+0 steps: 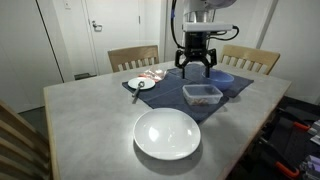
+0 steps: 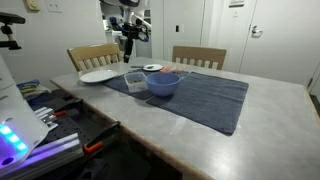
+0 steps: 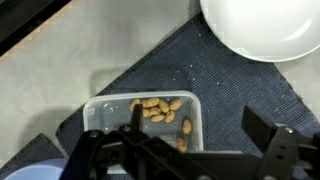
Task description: Pour the things in the lunchbox into the bowl
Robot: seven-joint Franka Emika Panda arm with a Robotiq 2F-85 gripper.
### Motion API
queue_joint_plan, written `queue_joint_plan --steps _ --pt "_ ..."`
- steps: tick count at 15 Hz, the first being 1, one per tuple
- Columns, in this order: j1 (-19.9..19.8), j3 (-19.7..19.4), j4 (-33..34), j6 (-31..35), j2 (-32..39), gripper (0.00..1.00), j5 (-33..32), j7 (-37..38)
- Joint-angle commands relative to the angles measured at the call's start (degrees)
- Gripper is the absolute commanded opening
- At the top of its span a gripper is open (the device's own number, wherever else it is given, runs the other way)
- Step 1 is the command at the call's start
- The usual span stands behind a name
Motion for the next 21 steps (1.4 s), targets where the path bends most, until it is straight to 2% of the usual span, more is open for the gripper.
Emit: queue_joint_plan --steps 1,5,11,15,21 --pt "0.69 -1.66 -0.13 2.45 2.29 1.0 -5.14 2.33" --pt "0.4 -2.99 0.61 3.34 4.1 1.0 -9.8 3.2" --pt "-1.37 -1.69 0.42 9.92 4.95 1.0 -0.58 -2.53" --pt "-1.36 -1.48 1.09 11.66 7.05 1.0 4.19 -7.09" --pt "-0.61 -1.66 4.18 10.29 11.04 1.0 3.99 -9.96"
